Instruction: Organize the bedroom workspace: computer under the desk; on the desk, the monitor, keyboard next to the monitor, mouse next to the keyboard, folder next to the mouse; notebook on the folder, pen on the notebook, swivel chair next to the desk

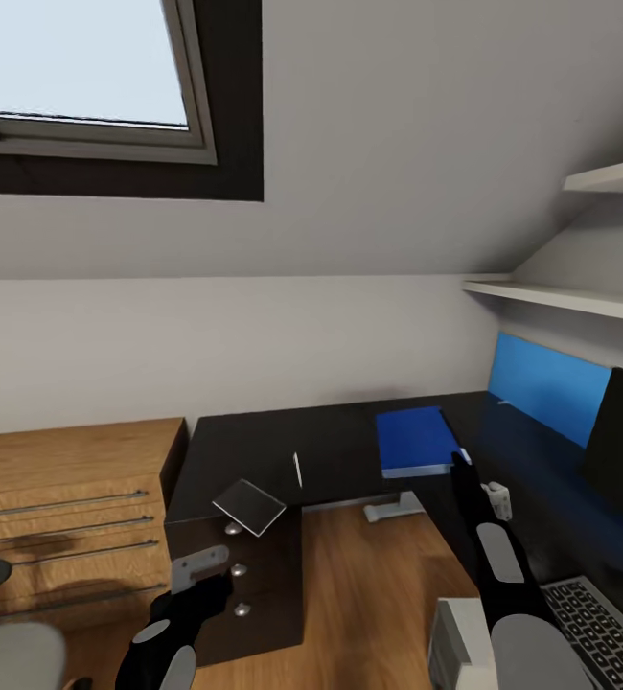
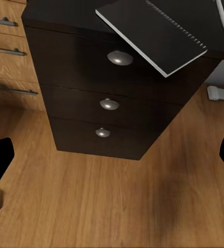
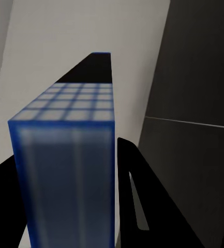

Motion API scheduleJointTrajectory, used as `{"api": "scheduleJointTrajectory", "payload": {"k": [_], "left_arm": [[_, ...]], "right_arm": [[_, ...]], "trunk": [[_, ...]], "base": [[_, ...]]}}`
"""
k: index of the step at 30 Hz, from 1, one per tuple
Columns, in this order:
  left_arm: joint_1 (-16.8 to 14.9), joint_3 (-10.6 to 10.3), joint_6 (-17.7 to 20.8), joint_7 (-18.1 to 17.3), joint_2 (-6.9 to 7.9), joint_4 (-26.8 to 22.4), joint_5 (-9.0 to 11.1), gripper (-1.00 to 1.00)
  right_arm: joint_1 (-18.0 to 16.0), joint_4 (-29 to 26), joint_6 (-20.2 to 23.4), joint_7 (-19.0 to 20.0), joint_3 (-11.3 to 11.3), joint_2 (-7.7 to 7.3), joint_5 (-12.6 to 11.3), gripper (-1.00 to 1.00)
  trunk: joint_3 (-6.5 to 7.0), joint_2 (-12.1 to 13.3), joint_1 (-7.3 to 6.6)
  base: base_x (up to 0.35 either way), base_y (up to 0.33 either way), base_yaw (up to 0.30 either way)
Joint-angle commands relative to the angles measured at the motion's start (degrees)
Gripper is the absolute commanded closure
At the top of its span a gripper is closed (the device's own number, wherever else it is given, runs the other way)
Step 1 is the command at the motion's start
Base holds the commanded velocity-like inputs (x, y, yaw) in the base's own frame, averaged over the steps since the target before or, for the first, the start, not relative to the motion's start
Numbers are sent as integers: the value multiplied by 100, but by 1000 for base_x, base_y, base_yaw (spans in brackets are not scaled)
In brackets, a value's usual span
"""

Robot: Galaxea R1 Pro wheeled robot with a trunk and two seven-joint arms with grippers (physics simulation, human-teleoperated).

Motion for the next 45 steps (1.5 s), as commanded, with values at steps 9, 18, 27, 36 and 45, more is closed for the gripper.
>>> {"api": "scheduleJointTrajectory", "payload": {"k": [9,18,27,36,45], "left_arm": [[-5,-7,17,57,1,-3,64,-100],[-5,0,18,50,8,-14,62,-100],[-5,1,26,49,10,-43,64,-100],[-5,-4,38,49,2,-47,65,-100],[-5,-7,52,48,1,-50,68,-100]], "right_arm": [[-7,-4,19,24,-41,3,-55,100],[-7,32,-351,16,-33,-8,-47,100],[-7,168,-396,12,-19,-10,-38,100],[-7,465,-665,-331,-9,-28,-18,100],[-7,548,-978,-483,-6,-52,-11,100]], "trunk": [[-8,-5,2],[-8,-5,2],[-8,-5,2],[-8,-5,2],[-8,-5,2]], "base": [[41,0,-12],[2,0,-207],[0,0,-152],[0,0,-21],[0,0,-1]]}}
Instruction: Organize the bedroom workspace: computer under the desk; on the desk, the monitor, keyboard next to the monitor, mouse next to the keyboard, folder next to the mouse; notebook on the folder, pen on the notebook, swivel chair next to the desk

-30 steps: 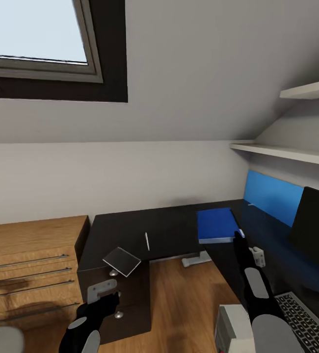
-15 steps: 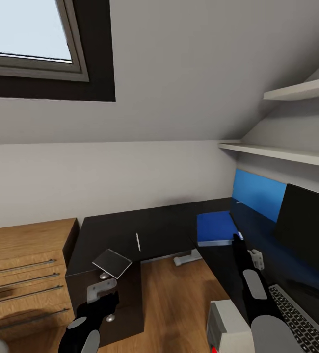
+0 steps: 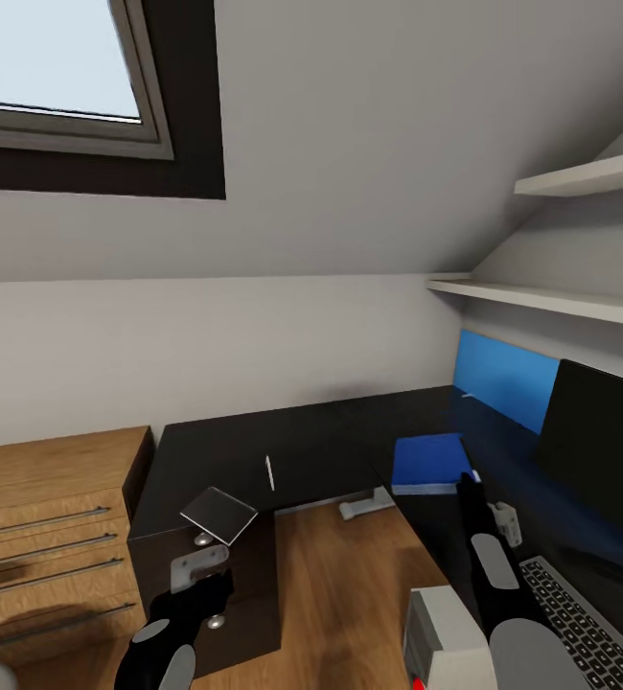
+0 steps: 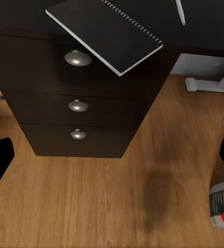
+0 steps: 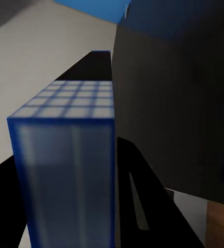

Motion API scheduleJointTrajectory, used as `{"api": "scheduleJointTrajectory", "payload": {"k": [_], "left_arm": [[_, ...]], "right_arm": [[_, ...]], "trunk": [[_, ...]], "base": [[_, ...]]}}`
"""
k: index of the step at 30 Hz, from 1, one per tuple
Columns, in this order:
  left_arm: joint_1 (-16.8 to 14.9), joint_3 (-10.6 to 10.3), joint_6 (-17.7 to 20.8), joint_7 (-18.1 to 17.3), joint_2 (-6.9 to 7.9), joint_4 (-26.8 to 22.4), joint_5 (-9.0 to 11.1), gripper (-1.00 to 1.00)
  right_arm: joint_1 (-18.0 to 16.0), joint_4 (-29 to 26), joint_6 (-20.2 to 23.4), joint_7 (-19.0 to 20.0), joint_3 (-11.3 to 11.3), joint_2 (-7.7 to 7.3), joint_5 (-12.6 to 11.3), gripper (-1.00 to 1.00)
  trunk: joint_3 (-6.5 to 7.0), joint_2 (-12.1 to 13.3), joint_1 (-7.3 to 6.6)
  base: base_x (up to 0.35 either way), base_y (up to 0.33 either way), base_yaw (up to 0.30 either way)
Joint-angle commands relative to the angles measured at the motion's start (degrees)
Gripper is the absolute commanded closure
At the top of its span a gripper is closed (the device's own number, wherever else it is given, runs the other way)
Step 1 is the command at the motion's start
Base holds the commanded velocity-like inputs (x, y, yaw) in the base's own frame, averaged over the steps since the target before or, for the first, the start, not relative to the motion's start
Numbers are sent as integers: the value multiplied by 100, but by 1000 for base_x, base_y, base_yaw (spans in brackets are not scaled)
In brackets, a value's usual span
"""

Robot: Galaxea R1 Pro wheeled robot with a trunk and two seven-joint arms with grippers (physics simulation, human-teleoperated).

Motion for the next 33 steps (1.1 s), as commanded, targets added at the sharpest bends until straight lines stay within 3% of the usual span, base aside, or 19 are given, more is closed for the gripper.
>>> {"api": "scheduleJointTrajectory", "payload": {"k": [1,15,33], "left_arm": [[-5,-7,10,54,1,-8,62,-100],[-5,-16,18,54,-6,-4,66,-100],[-5,-16,18,54,-8,13,66,-100]], "right_arm": [[-7,8,-14,35,-21,5,-61,100],[-15,141,-422,-274,-13,-79,-60,100],[-15,140,-452,-460,-12,-95,-72,100]], "trunk": [[-8,-6,1],[-8,-6,1],[-8,-6,1]], "base": [[0,0,0],[0,0,0],[0,0,0]]}}
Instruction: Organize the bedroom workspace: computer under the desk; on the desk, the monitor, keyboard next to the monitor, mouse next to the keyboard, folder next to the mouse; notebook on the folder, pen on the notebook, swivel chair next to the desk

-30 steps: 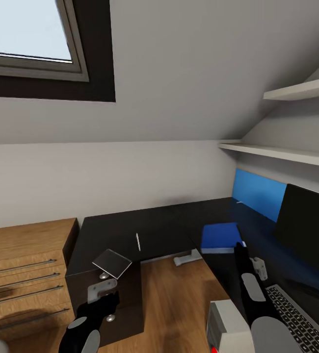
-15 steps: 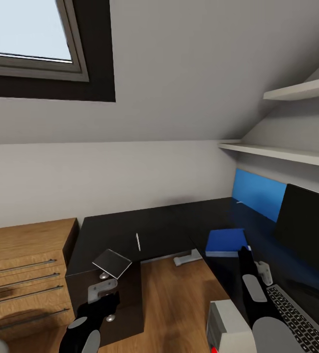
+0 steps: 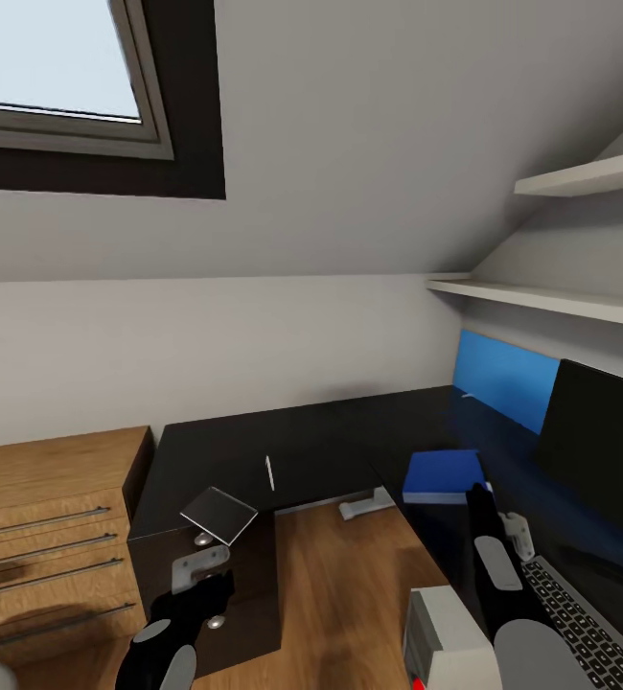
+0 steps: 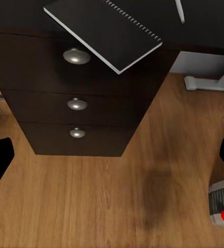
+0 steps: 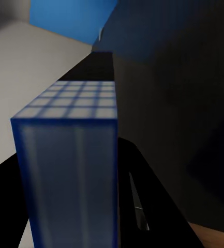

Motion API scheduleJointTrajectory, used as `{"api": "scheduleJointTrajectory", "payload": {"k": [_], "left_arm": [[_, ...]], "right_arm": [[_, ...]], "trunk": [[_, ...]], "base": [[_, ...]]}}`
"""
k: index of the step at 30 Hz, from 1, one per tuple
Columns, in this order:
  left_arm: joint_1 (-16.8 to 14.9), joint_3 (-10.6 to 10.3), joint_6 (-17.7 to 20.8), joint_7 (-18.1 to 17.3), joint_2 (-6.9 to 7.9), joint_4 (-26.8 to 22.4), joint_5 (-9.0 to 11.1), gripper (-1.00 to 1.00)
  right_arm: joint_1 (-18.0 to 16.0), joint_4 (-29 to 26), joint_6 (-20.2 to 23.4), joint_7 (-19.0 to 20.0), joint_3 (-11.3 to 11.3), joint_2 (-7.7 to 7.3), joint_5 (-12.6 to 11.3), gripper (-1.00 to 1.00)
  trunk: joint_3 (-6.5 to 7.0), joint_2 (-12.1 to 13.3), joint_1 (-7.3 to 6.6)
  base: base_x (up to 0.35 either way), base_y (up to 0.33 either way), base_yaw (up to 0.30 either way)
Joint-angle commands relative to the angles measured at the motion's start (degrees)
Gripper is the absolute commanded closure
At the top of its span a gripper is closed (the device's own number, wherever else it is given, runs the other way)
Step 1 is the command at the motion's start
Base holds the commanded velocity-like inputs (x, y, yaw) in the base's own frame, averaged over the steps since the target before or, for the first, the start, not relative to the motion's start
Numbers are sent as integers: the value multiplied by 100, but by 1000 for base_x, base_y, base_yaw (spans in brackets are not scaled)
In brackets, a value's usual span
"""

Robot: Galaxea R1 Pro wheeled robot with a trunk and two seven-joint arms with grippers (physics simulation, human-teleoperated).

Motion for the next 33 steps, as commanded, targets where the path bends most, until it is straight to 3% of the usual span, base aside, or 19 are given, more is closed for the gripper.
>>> {"api": "scheduleJointTrajectory", "payload": {"k": [1,33], "left_arm": [[-5,-7,9,56,1,-6,60,-100],[-5,-23,9,53,-7,11,60,-100]], "right_arm": [[-5,-13,-7,0,-5,4,-57,100],[-5,-53,8,14,-1,39,-79,100]], "trunk": [[-8,-6,1],[-8,-6,1]], "base": [[0,0,0],[0,0,0]]}}
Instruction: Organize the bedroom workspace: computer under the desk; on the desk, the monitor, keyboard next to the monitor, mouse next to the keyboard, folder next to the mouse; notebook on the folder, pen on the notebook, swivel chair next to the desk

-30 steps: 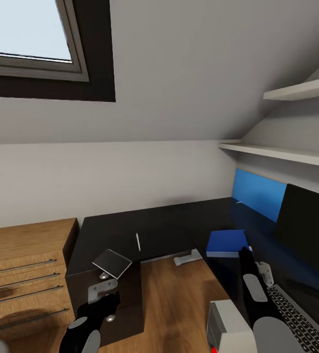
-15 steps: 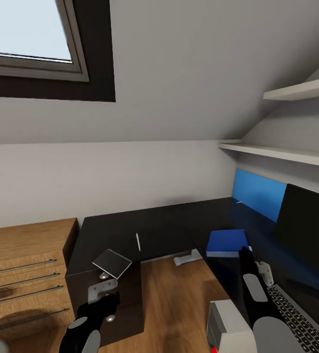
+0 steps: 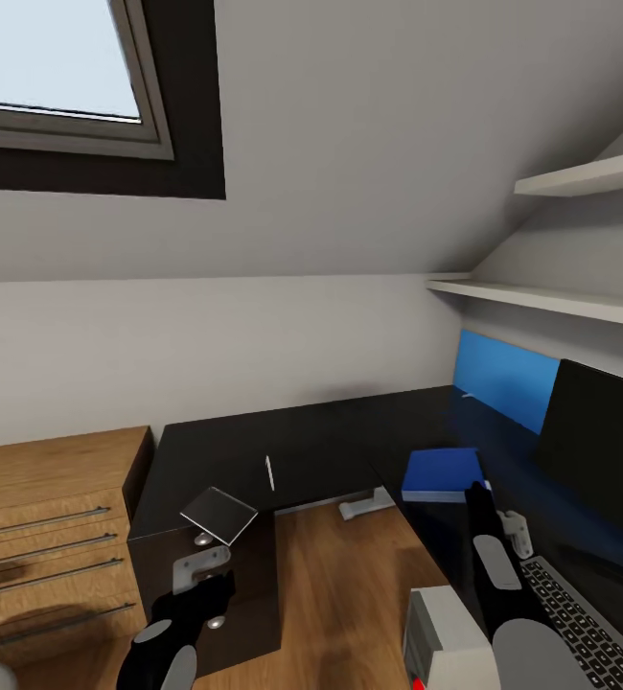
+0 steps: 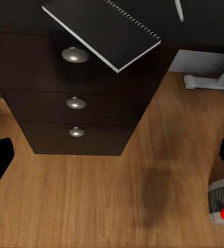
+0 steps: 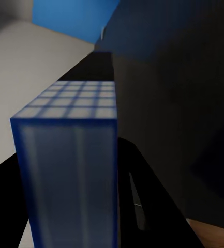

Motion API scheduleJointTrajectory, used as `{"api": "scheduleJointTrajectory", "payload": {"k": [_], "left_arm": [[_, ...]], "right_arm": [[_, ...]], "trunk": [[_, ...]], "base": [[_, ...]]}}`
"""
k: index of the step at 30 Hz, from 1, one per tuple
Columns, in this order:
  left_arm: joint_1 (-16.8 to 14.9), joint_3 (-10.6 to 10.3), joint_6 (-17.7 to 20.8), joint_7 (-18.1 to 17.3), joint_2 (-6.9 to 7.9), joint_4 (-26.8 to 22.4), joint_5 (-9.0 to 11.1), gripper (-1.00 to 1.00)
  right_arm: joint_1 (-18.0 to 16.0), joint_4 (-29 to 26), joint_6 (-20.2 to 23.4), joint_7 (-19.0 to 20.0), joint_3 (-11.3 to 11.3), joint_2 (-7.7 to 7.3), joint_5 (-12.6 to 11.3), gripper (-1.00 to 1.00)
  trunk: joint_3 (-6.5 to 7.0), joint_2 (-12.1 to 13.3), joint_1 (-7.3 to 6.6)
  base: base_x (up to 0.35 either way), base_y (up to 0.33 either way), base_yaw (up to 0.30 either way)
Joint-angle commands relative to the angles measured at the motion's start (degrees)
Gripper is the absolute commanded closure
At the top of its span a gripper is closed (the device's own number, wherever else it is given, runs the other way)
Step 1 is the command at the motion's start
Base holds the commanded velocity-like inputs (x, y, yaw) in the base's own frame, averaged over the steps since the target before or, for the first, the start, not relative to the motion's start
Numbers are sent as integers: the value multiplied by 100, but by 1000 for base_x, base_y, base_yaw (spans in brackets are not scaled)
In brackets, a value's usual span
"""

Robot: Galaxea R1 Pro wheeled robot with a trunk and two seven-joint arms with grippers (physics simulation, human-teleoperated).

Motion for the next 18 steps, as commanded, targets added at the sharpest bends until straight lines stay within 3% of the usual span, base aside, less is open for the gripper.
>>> {"api": "scheduleJointTrajectory", "payload": {"k": [1,18], "left_arm": [[-5,-8,10,57,1,-6,59,-100],[-5,-17,10,57,1,-5,67,-100]], "right_arm": [[-5,-6,-11,16,-5,5,-54,100],[-5,-6,-17,23,-3,9,-57,100]], "trunk": [[-8,-6,1],[-8,-6,1]], "base": [[0,0,0],[0,0,0]]}}
